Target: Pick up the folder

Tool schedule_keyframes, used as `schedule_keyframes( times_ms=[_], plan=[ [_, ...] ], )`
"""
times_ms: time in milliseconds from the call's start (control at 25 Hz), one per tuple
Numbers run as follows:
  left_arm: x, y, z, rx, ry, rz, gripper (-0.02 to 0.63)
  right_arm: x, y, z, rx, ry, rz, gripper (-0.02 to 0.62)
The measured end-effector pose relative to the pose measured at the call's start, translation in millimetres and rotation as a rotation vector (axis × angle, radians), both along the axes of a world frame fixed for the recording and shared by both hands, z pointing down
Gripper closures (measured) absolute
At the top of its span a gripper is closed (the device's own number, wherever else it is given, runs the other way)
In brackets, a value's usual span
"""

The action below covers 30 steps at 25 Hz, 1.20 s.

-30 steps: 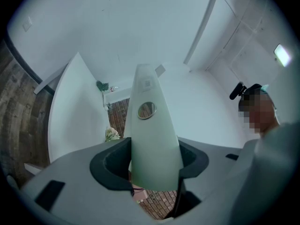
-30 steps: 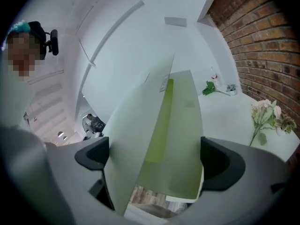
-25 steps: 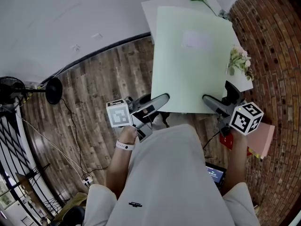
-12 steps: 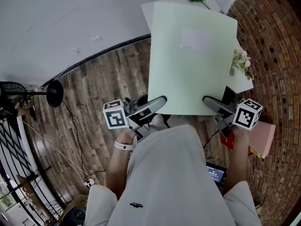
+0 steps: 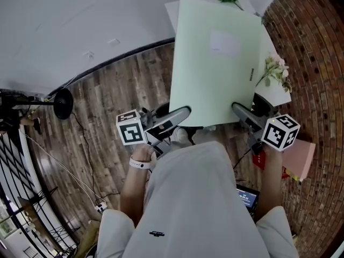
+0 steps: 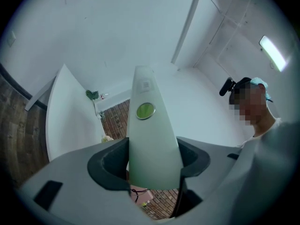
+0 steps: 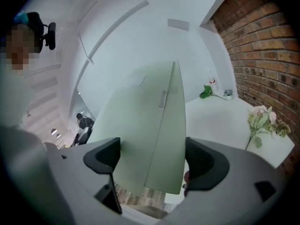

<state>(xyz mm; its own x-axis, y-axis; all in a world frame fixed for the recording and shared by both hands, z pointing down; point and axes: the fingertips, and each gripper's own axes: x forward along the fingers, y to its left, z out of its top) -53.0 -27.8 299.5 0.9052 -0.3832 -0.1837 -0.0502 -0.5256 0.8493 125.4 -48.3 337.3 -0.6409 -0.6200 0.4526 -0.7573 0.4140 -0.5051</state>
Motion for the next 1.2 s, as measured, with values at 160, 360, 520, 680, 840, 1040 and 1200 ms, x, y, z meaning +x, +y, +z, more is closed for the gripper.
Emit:
schedule_keyframes(
  times_ms=[160, 360, 520, 680, 840, 1040, 1200],
  plan=[
    [-6.1, -4.0, 0.1, 0.013, -0.033, -0.016, 0.322, -4.1, -0.5, -3.4, 0.001, -0.008, 0.030, 0.184],
    [-10.9, -13.8, -0.2, 0.055, -0.140, -0.085, 0.308, -6.0, 1.7, -10.5, 0.017, -0.021, 0.077, 0.236],
    [-12.7, -23.8, -0.9, 0.062, -0.195, -0.141, 0.302, -11.8, 2.6, -17.0, 0.034, -0.047, 0.071, 0.253],
    [-13.5, -29.2, -0.5, 0.053, -0.223, -0.179, 0.296, -15.2, 3.0, -17.5, 0.055, -0.005, 0.067, 0.261],
    [-14.2, -31.6, 1.0, 0.051, -0.263, -0.202, 0.288, -13.8, 0.6, -24.3, 0.085, 0.022, 0.107, 0.284],
    [-19.1, -33.9, -8.1, 0.074, -0.277, -0.259, 0.282, -16.8, -2.5, -37.9, 0.132, 0.030, 0.129, 0.308],
    [-21.9, -35.6, -18.0, 0.092, -0.272, -0.267, 0.282, -18.5, -3.6, -47.8, 0.161, 0.018, 0.135, 0.314]
  ],
)
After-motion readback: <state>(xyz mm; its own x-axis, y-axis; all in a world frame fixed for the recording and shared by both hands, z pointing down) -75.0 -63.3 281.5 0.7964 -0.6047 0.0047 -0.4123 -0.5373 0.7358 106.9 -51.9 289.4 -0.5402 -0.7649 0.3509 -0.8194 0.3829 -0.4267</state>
